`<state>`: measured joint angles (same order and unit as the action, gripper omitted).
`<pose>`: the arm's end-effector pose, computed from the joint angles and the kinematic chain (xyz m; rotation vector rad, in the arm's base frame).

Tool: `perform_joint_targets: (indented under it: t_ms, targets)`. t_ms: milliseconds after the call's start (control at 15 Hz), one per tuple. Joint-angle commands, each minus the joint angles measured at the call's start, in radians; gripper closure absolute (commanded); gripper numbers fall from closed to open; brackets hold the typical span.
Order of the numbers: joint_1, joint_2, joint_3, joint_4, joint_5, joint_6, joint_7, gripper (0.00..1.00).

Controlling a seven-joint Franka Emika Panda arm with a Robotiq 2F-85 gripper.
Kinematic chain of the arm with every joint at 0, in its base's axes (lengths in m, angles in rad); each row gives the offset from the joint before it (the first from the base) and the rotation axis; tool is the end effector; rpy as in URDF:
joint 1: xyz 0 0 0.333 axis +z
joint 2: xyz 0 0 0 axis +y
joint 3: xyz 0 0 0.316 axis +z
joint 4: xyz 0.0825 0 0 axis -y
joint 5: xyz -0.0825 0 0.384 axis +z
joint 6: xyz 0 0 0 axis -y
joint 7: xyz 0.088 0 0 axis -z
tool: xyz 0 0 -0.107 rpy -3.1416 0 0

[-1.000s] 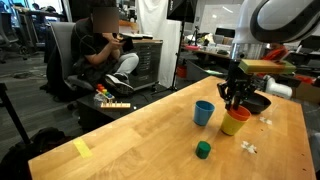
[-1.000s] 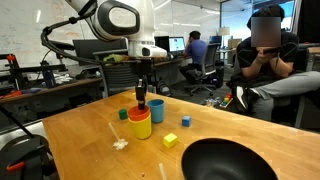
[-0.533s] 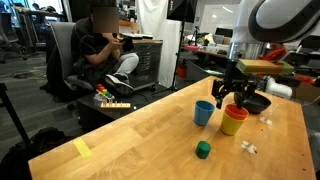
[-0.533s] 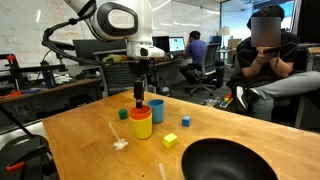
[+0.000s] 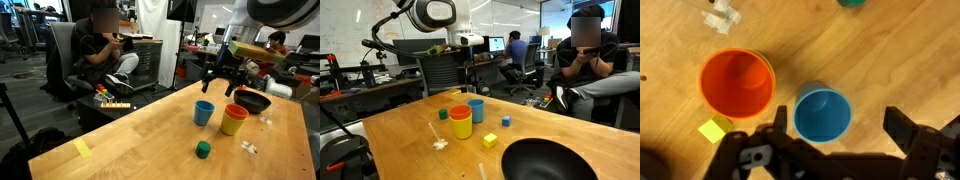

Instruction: Put the orange cup inside the yellow cup then place the blue cup inside the orange cup

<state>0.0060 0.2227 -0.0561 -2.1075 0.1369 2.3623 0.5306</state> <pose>0.5764 -0.0266 0.3146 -2.8787 1.0102 -0.0178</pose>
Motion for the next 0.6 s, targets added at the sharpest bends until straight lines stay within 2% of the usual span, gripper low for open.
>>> perform_joint_targets:
  t_ms: [0,533]
  targets:
    - [0.002,0.046,-0.002,0.082,0.025,0.002,0.015,0.00]
    - [0.003,0.214,-0.003,0.229,0.055,-0.014,0.011,0.00]
